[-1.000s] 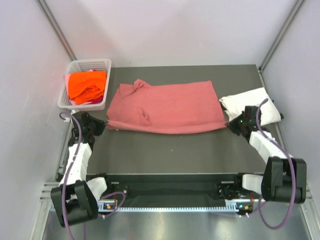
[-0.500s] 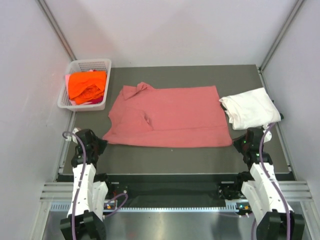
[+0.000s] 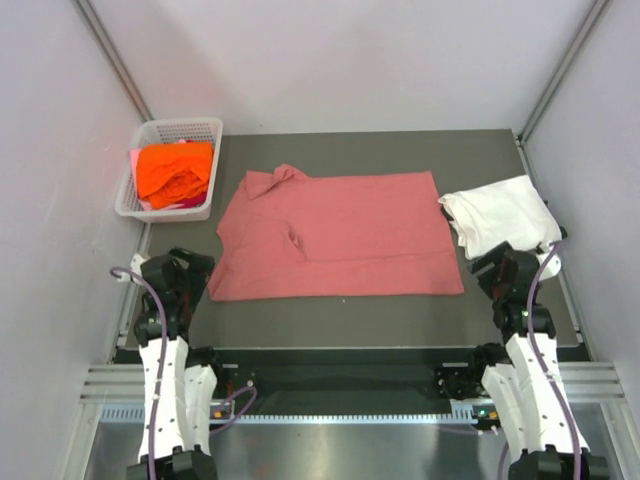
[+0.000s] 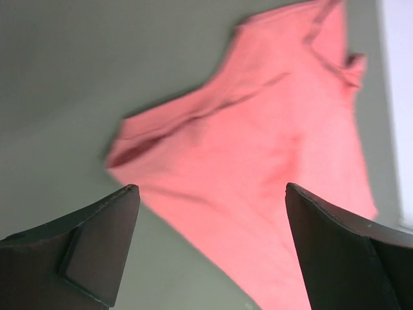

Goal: Fold and stack the t-shirts
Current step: Fold the tshirt

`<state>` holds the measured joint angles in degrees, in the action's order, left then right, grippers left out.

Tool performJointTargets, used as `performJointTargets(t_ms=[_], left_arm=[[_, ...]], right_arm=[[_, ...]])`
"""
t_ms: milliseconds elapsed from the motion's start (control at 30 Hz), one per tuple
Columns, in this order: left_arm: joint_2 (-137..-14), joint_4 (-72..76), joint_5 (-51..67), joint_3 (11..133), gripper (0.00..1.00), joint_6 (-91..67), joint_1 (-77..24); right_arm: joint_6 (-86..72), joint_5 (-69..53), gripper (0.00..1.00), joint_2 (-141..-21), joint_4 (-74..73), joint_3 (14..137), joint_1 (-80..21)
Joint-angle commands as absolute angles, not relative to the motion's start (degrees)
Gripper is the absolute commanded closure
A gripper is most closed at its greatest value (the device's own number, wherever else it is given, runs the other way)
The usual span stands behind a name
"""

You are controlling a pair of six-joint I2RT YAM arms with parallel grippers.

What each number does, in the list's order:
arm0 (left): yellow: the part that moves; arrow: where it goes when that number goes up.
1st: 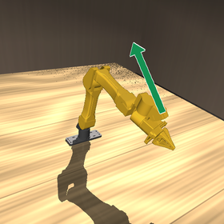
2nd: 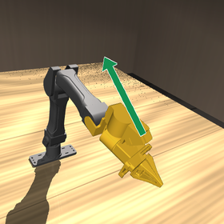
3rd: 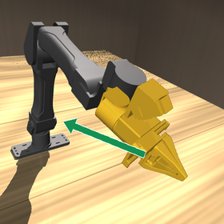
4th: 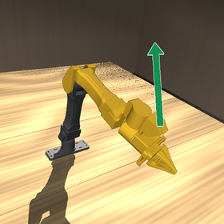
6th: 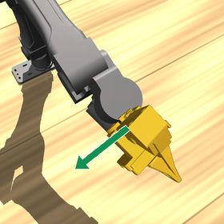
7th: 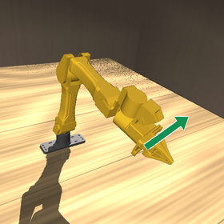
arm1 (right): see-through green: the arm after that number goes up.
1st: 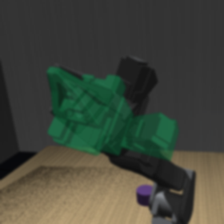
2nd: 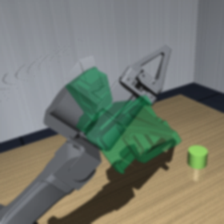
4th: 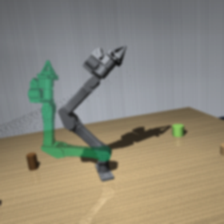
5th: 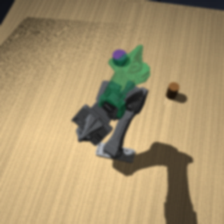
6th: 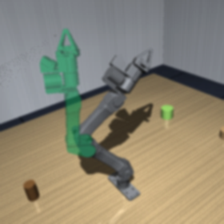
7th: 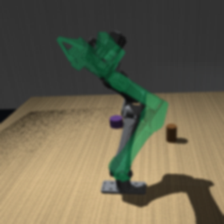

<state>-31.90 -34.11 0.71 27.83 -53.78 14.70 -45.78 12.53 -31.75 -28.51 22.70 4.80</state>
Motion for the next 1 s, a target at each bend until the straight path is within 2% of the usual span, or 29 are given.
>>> performJointTargets(t_ms=[0, 100, 267, 367, 567, 767, 967], left_arm=[[-36.02, -31.81, 5.53, 39.42, 0.01, -51.86, 15.12], [-43.4, -32.78, 6.24, 49.19, 0.02, -47.05, 15.03], [-54.29, -34.28, 2.47, 62.55, 0.01, -39.74, 15.12], [-57.38, -30.95, 2.9, 64.59, 0.02, -37.71, 15.12], [-64.85, -22.95, 12.65, 65.39, 0.01, -36.65, 14.94], [-72.85, -17.59, 14.24, 66.44, 0.01, -36.3, 11.0], [-80.06, -13.54, 13.71, 68.82, 0.02, -35.86, 6.16]], right_arm=[[-37.02, 12.48, 0.21, -36.37, -23.21, 31.19, 5.27], [-30.61, 13.35, 0.19, -44.53, -23.03, 39.17, 5.27], [-26.11, 12.57, 0.18, -51.85, -21.63, 45.61, 5.27], [-24.52, 10.73, 0.17, -55.36, -20.48, 47.81, 5.27], [-23.12, 4.06, 0.15, -65.19, -17.23, 53.43, 4.92], [-23.29, -3.06, 0.26, -77.14, -15.29, 61.24, 3.17], [-23.73, -6.58, 0.28, -88.13, -15.82, 69.24, 1.32]])
